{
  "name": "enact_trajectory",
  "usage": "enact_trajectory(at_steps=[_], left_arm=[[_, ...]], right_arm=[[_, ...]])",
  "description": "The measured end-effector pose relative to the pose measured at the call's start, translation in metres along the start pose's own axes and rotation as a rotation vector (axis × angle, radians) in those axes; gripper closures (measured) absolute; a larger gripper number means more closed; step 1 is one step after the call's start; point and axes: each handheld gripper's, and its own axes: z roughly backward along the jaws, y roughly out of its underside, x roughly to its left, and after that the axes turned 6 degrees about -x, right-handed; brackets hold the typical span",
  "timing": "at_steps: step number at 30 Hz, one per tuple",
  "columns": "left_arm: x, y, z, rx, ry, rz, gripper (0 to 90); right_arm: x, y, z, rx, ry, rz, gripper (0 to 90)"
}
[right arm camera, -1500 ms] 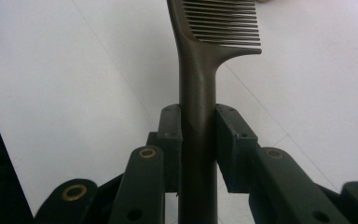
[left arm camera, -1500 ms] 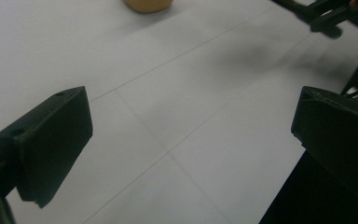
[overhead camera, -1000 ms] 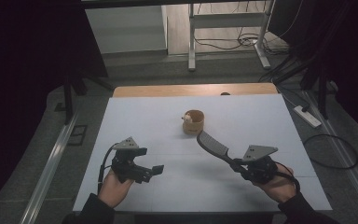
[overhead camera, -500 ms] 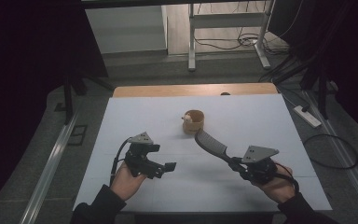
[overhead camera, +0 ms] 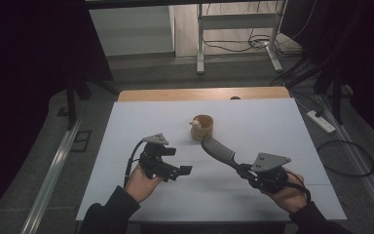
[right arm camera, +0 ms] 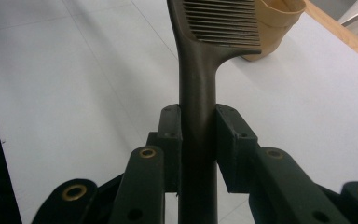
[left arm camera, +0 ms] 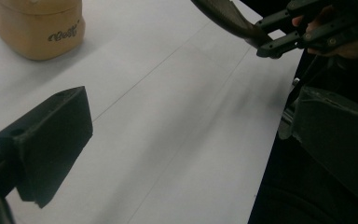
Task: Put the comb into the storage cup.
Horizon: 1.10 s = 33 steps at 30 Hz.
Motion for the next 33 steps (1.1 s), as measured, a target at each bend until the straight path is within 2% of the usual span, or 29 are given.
enact_trajectory(at_steps=[14,33], left_arm=[[0.005,-0.014,-0.016,-0.006,0.069,0.032,0.0],[0.004,-0.029,-0.037,-0.003,0.148,0.051,0.0]], right_arm=[[0.005,-0.004,0.0,-0.027,0.005,0.02,72.8],[0.011,-0.009,-0.001,-0.06,0.011,0.054,72.8]])
